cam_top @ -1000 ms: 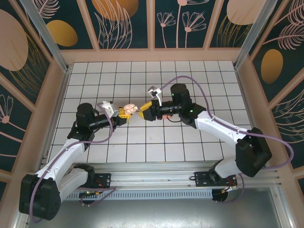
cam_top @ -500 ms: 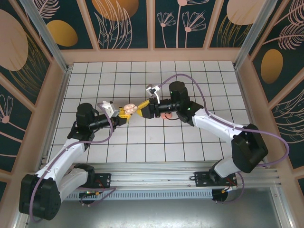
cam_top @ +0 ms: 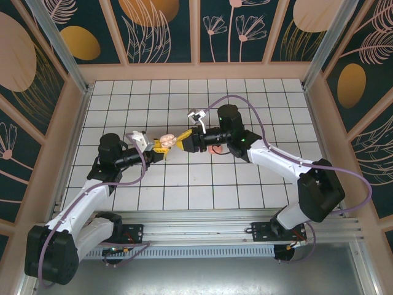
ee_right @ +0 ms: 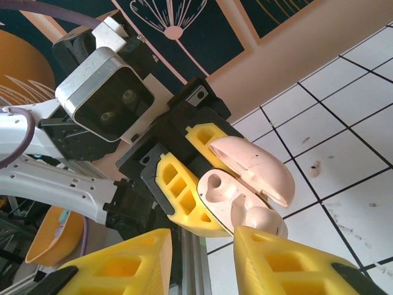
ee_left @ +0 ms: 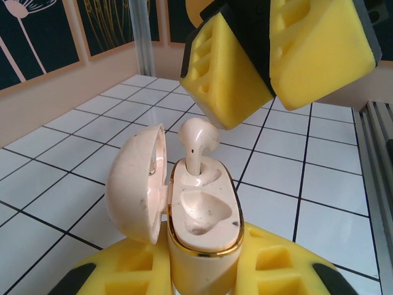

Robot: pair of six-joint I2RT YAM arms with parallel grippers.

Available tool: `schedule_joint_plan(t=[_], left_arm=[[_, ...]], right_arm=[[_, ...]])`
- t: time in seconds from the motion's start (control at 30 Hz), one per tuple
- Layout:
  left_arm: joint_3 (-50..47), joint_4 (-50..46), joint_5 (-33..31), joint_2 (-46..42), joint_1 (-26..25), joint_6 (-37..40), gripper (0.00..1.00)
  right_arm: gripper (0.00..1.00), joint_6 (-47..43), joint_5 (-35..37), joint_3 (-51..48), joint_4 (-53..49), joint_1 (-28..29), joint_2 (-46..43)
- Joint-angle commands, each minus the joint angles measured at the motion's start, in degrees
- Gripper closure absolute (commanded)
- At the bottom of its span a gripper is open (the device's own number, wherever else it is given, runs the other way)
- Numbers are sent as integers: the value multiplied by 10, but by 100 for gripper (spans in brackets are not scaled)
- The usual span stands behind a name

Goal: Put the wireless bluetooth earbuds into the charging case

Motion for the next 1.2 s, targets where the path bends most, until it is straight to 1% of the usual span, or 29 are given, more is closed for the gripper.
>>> schedule_joint_plan(t=[0.0, 0.13, 0.37, 0.57, 0.67, 0.9, 1.17], left_arm=[[19, 23, 13, -6, -2, -3, 88], [18, 22, 14, -8, -2, -4, 88], [19, 22, 14, -7, -2, -4, 88], [18, 21, 14, -8, -2, -3, 88], [18, 21, 14, -10, -1, -3, 88], [18, 20, 12, -12, -2, -2, 88], [18, 18, 13, -11, -2, -2, 88]], right_arm=[[68, 1, -12, 21, 14, 1, 8], [68, -3, -11, 21, 15, 1, 4], [61, -14, 3, 11, -1, -8, -22], [61, -10, 4, 4, 1, -19, -29], [62, -9, 9, 9, -1, -21, -22], [68, -7, 1, 18, -1, -19, -2], [69, -8, -2, 24, -2, -12, 13]])
